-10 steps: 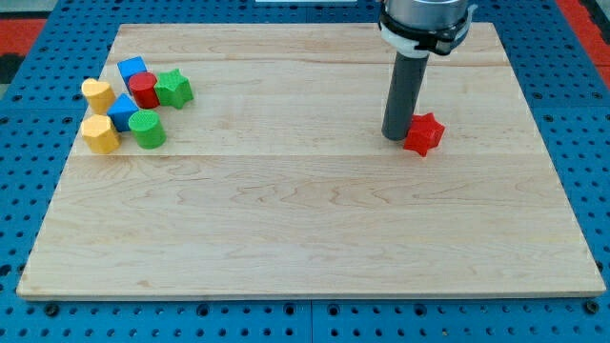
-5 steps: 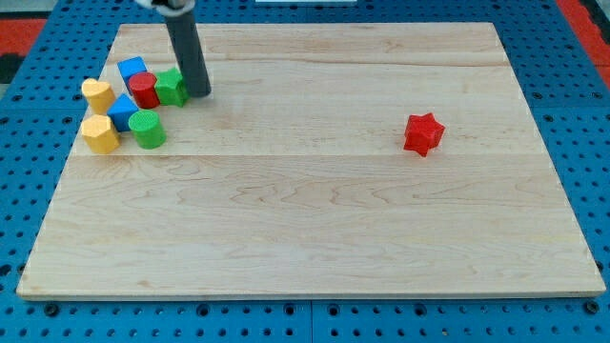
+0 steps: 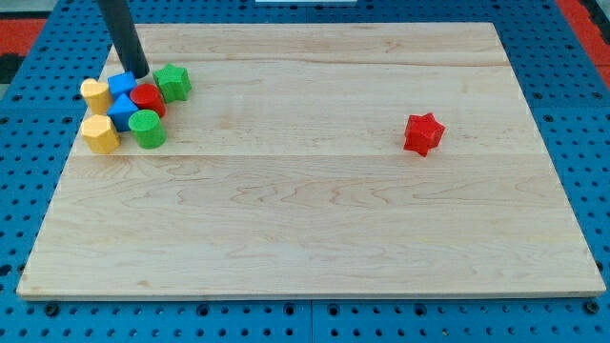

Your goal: Push the red circle into red star

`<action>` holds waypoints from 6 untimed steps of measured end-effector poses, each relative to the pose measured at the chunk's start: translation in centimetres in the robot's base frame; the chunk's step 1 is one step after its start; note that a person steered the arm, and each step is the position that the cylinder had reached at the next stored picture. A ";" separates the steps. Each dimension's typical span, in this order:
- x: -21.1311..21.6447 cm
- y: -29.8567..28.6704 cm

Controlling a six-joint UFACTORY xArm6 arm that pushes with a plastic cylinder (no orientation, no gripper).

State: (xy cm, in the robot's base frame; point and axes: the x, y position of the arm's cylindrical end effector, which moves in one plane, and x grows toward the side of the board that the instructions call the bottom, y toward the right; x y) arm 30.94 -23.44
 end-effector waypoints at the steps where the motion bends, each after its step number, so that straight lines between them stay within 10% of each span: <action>1: 2.7 0.4; 6: 6.0 8.7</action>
State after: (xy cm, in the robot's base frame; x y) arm 36.94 -14.77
